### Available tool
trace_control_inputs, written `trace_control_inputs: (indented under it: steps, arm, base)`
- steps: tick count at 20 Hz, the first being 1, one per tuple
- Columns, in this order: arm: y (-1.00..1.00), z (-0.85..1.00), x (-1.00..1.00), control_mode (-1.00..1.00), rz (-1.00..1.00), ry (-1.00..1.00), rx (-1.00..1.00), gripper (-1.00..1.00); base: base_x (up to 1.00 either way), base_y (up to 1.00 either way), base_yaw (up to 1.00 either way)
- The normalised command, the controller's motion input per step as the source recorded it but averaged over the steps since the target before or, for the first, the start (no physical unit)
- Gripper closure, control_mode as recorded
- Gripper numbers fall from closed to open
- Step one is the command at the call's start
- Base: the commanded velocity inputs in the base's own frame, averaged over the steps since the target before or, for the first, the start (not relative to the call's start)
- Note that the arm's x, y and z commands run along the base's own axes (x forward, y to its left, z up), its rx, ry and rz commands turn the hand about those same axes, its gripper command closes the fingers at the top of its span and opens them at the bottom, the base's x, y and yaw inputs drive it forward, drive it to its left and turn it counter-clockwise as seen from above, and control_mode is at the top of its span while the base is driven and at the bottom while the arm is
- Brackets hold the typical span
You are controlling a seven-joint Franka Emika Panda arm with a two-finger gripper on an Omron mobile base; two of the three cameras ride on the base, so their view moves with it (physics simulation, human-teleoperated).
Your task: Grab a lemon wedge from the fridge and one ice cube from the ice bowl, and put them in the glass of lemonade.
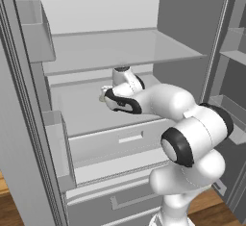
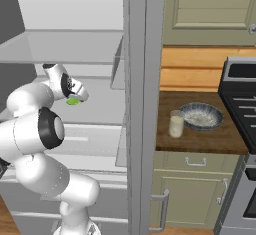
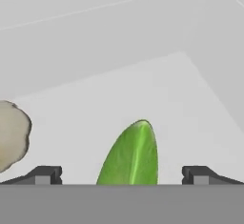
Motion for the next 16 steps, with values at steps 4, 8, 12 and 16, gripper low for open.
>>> trace_control_inputs:
  steps: [4, 8, 12, 16]
  arm:
    - [-0.13, -0.02, 0.0, -1.0, -0.2, 0.03, 0.04, -1.0]
    - [0.0, 0.0, 0.0, -1.0, -0.14, 0.01, 0.0, -1.0]
    - [0.03, -0.12, 0.0, -1.0, -0.05, 0.0, 0.0, -1.0]
    - [0.0, -0.28, 0.0, -1.0, -0.01, 0.0, 0.0, -1.0]
  base:
    - [0.0, 0.0, 0.0]
    - [0.0, 0.0, 0.0]
    - [0.0, 0.0, 0.0]
    - [0.0, 0.0, 0.0]
